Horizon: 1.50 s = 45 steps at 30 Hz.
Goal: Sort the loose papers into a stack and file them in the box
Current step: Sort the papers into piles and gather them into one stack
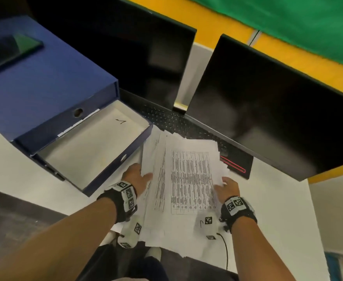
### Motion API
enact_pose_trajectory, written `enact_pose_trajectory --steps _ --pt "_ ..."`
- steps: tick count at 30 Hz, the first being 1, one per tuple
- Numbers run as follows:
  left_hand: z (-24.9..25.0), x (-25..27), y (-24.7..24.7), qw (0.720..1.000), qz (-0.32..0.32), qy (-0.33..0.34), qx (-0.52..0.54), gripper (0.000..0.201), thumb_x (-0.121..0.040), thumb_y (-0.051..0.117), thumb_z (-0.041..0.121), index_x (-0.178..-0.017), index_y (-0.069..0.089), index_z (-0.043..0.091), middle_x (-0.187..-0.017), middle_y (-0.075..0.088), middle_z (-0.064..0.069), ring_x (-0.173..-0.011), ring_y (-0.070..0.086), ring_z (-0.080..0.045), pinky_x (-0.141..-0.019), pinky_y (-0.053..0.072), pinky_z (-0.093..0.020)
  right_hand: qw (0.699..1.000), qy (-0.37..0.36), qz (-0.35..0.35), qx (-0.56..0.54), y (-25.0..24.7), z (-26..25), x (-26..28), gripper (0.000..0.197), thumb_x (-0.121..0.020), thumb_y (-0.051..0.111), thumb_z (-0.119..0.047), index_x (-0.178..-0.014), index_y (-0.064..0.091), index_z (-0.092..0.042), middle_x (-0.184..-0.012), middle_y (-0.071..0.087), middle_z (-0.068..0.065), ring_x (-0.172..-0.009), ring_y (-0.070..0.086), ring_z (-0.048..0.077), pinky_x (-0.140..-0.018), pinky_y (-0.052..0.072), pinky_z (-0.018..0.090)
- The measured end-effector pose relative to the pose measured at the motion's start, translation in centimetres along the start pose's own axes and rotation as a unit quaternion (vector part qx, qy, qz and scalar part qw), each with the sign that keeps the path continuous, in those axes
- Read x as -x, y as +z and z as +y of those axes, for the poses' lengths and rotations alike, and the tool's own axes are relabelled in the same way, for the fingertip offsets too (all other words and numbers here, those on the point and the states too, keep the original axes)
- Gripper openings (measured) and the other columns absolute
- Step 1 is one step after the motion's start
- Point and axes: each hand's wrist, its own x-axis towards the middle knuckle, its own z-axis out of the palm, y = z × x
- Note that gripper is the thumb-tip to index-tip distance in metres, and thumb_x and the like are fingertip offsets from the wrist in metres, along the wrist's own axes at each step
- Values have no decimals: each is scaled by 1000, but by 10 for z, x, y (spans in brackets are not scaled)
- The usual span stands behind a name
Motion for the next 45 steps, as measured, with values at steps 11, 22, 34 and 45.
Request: enact_pose_trajectory --steps 11,22,34,45 --pt "17 -1 13 999 -1 -34 13 55 -104 36 36 -147 24 3 -141 46 -24 -125 49 -38 -104 40 -40 997 -30 -45 62 31 -2 31 56 -100 39 -2 -154 26 -10 -158 30 9 -144 32 27 -115 24 28" --pt "31 19 4 992 27 120 -13 49 -87 69 12 -132 52 22 -119 64 -1 -98 58 -16 -77 47 -27 996 -49 -64 -38 39 9 26 80 -88 70 -38 -151 32 -8 -153 39 7 -138 43 24 -115 33 34" --pt "93 74 -48 943 -26 289 161 39 -77 80 25 -110 62 37 -106 72 8 -99 69 -11 -83 59 -37 834 -255 -8 -489 -70 -50 69 61 -55 89 -19 -112 69 -7 -110 73 12 -100 71 28 -81 59 36" --pt "77 44 -21 953 13 230 195 39 -76 82 26 -111 68 20 -105 74 5 -99 71 -15 -85 59 -39 874 -245 34 -418 -55 -63 80 38 -75 82 -5 -108 70 -18 -99 76 -5 -90 73 13 -74 61 29"
